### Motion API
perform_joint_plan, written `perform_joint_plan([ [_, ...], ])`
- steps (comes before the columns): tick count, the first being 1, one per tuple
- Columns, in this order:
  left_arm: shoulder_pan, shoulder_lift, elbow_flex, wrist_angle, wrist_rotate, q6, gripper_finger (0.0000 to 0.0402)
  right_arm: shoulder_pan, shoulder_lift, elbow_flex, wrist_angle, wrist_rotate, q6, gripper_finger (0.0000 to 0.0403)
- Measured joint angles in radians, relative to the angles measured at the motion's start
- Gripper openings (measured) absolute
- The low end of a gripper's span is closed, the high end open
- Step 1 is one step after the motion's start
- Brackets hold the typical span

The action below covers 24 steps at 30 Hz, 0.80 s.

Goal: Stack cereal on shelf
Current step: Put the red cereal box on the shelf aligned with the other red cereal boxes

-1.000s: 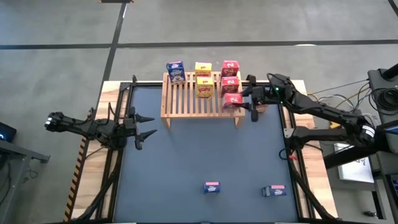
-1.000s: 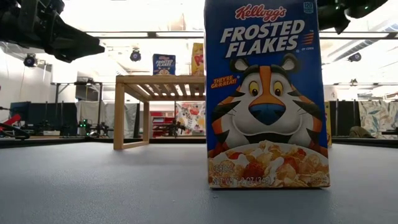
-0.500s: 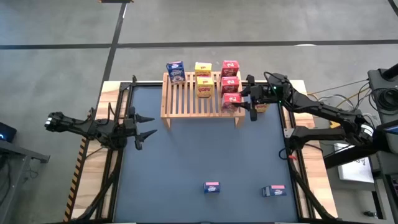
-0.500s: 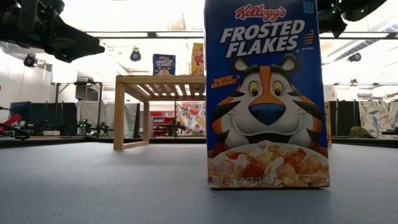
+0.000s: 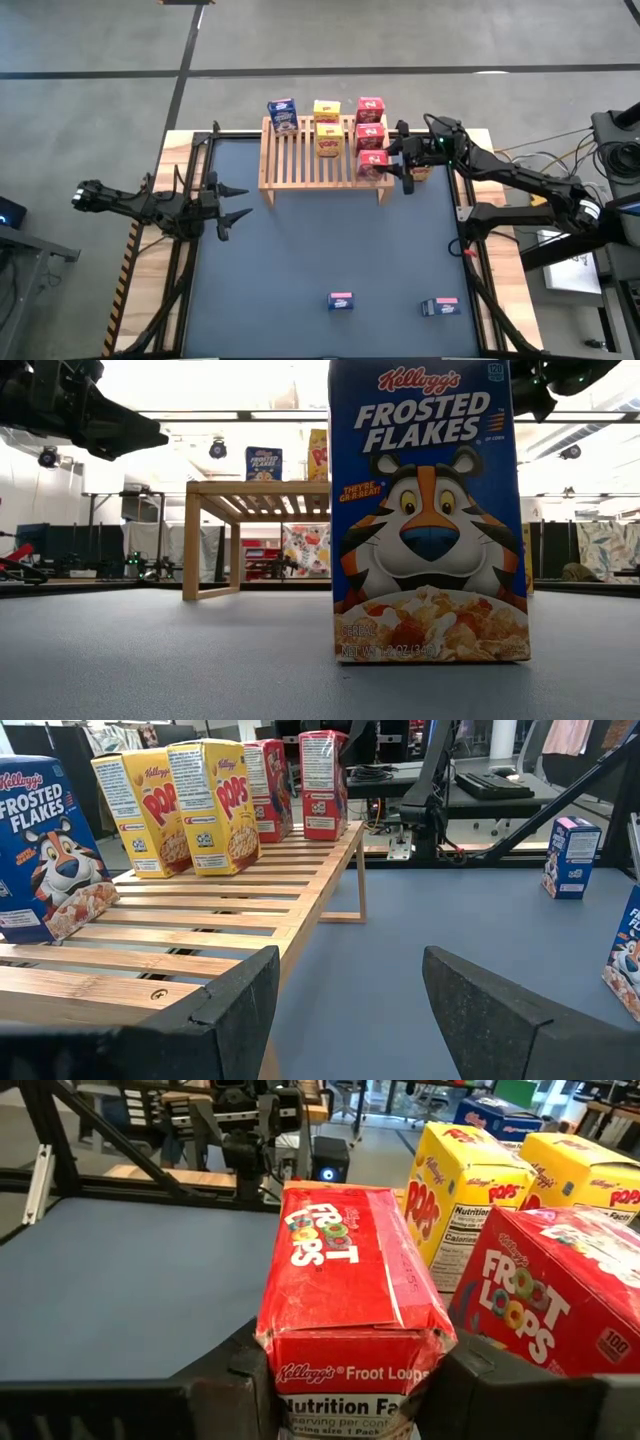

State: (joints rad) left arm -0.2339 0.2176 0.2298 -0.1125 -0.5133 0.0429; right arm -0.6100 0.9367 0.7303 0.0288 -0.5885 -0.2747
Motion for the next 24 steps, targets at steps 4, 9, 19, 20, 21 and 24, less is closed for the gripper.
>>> perform_joint_plan([
  [4,0.000,0.000,0.000,0.000,0.000,0.000,0.0231,-0.017,0.008,0.000,0.002,-0.042,0.004,0.0177],
  [9,0.000,0.000,0.000,0.000,0.000,0.000,0.0231,-0.027,0.016,0.000,0.002,-0.048,0.012,0.0208],
  [19,0.000,0.000,0.000,0.000,0.000,0.000,0.0231,-0.036,0.007,0.017,-0.047,-0.040,0.014,0.0228],
  [20,0.000,0.000,0.000,0.000,0.000,0.000,0.0231,-0.039,0.005,0.017,-0.053,-0.040,0.014,0.0228],
  [21,0.000,0.000,0.000,0.000,0.000,0.000,0.0231,-0.043,0.002,0.017,-0.061,-0.040,0.014,0.0228],
  [24,0.000,0.000,0.000,0.000,0.000,0.000,0.0231,-0.057,-0.010,0.017,-0.079,-0.040,0.014,0.0228],
])
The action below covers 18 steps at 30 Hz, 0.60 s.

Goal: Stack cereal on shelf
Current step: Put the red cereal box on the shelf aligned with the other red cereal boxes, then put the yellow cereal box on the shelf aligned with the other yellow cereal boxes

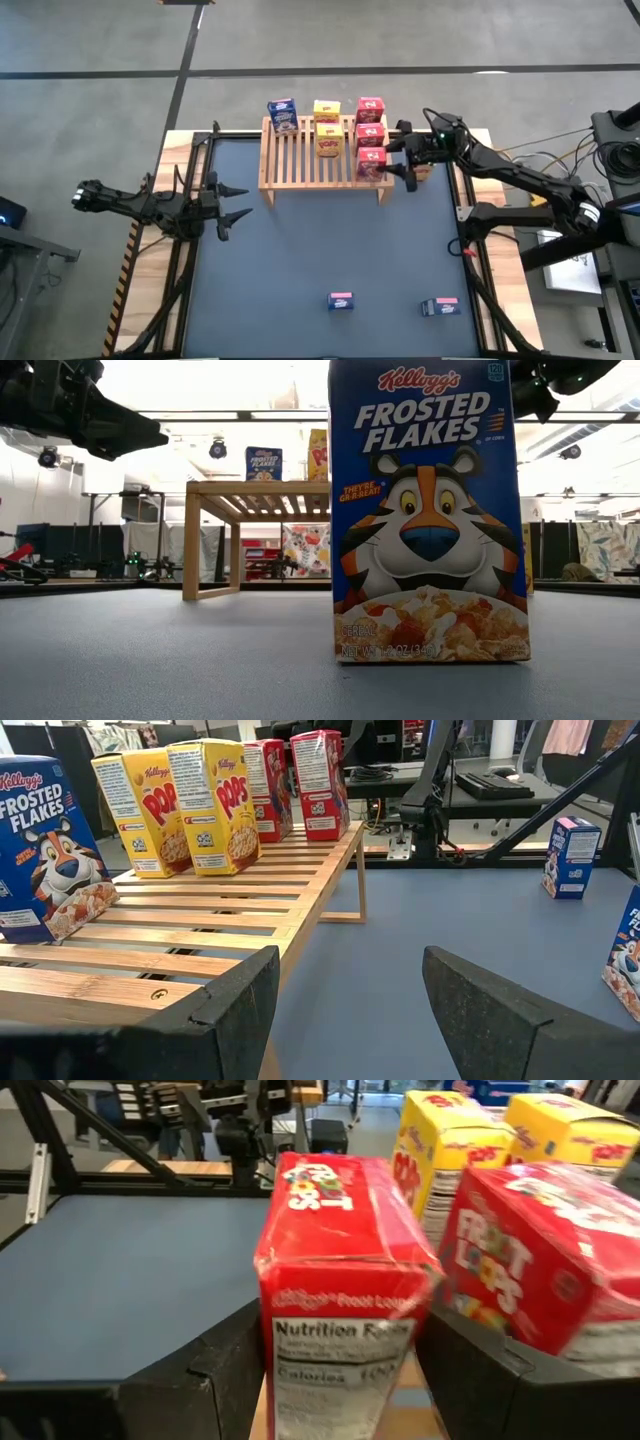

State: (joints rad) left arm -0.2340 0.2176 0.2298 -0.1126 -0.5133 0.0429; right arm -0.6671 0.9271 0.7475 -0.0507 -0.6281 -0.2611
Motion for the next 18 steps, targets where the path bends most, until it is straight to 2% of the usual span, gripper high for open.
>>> perform_joint_plan([
  [18,0.000,0.000,0.000,0.000,0.000,0.000,0.0231,-0.067,-0.189,-0.048,-0.121,0.001,-0.008,0.0228],
])
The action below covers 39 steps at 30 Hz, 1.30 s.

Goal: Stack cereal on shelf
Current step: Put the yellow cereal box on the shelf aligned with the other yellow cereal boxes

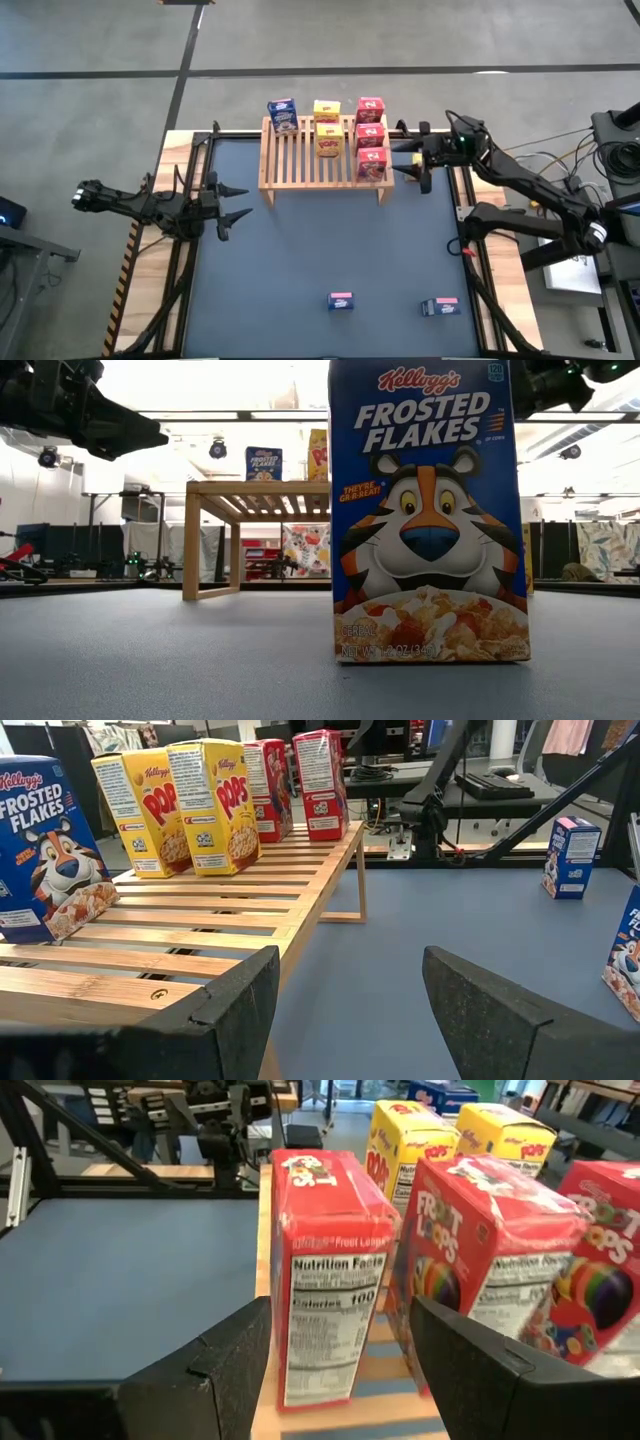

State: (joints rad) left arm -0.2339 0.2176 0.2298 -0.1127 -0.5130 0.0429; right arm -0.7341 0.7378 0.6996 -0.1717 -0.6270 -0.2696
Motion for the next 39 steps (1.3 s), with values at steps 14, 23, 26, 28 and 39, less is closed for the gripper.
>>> perform_joint_plan([
  [14,0.000,0.000,0.000,0.000,0.000,0.000,0.0231,0.003,-0.274,-0.076,-0.089,-0.076,0.008,0.0229],
  [23,0.000,0.000,0.000,0.000,0.000,0.000,0.0231,0.054,-0.357,-0.152,-0.022,-0.226,0.082,0.0229],
  [26,0.000,0.000,0.000,0.000,0.000,0.000,0.0231,0.096,-0.350,-0.176,0.001,-0.236,0.104,0.0229],
  [28,0.000,0.001,0.000,0.000,0.000,0.000,0.0231,0.129,-0.346,-0.186,0.027,-0.236,0.117,0.0229],
  [39,0.000,0.001,0.000,0.000,0.000,0.000,0.0231,0.271,-0.278,-0.199,0.044,0.053,0.140,0.0228],
])
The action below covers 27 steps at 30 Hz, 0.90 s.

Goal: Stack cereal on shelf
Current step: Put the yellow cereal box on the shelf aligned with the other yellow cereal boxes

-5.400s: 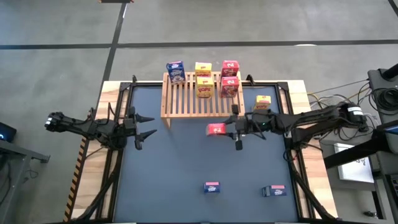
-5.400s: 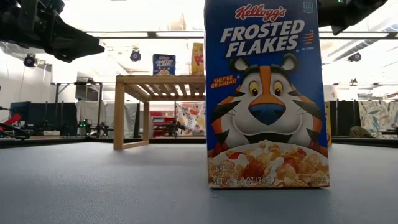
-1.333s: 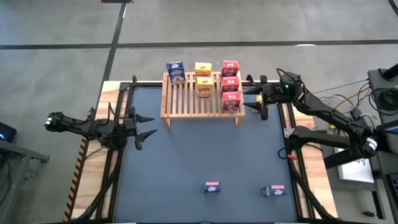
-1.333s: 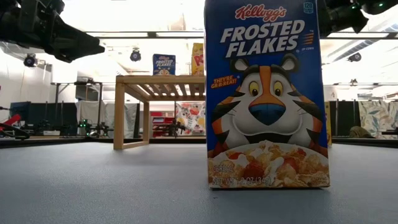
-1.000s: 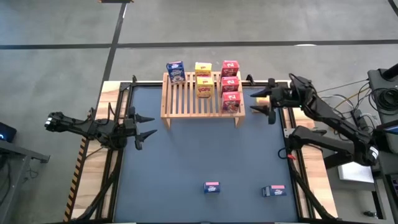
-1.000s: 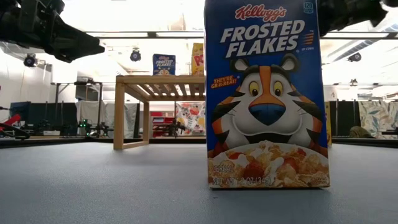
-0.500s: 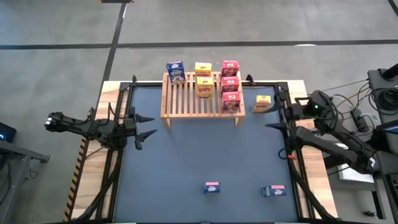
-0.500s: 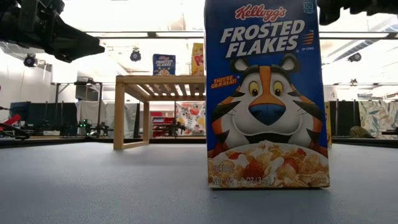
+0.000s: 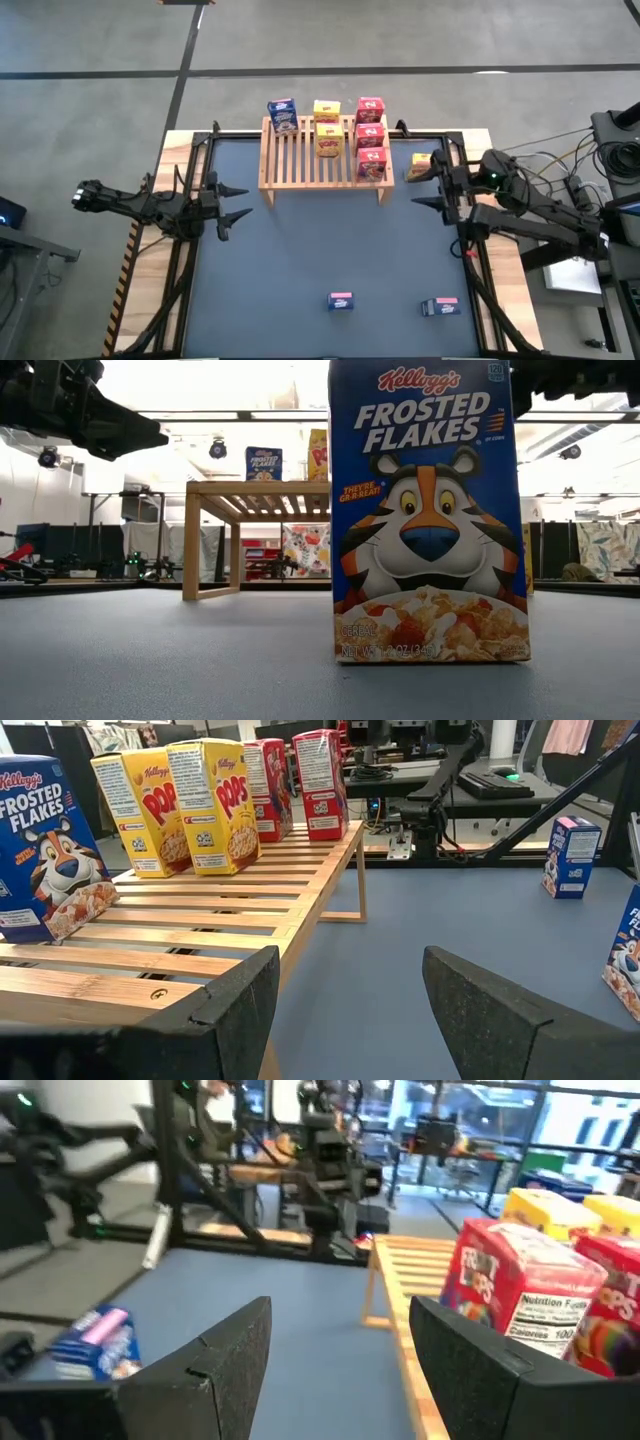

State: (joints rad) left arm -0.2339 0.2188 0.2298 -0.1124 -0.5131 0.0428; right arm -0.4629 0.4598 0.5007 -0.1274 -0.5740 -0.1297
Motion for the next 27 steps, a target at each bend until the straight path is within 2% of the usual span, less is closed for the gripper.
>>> perform_joint_plan([
  [5,0.000,0.000,0.000,0.000,0.000,0.000,0.0231,0.110,0.061,0.022,0.014,0.048,-0.068,0.0228],
  [12,0.000,0.000,0.000,0.000,0.000,0.000,0.0231,0.302,0.156,0.037,0.014,0.342,-0.070,0.0228],
  [14,0.000,0.000,0.000,0.000,0.000,0.000,0.0231,0.339,0.183,0.048,0.003,0.396,-0.047,0.0228],
  [22,0.000,0.001,0.000,0.000,0.000,0.000,0.0231,0.401,0.229,0.083,0.015,0.401,0.078,0.0228],
  [25,0.000,0.002,0.000,0.000,0.000,0.000,0.0231,0.417,0.234,0.079,-0.003,0.337,0.038,0.0228],
  [27,0.000,0.003,0.000,0.000,0.000,0.000,0.0231,0.431,0.237,0.076,-0.012,0.332,0.015,0.0228],
])
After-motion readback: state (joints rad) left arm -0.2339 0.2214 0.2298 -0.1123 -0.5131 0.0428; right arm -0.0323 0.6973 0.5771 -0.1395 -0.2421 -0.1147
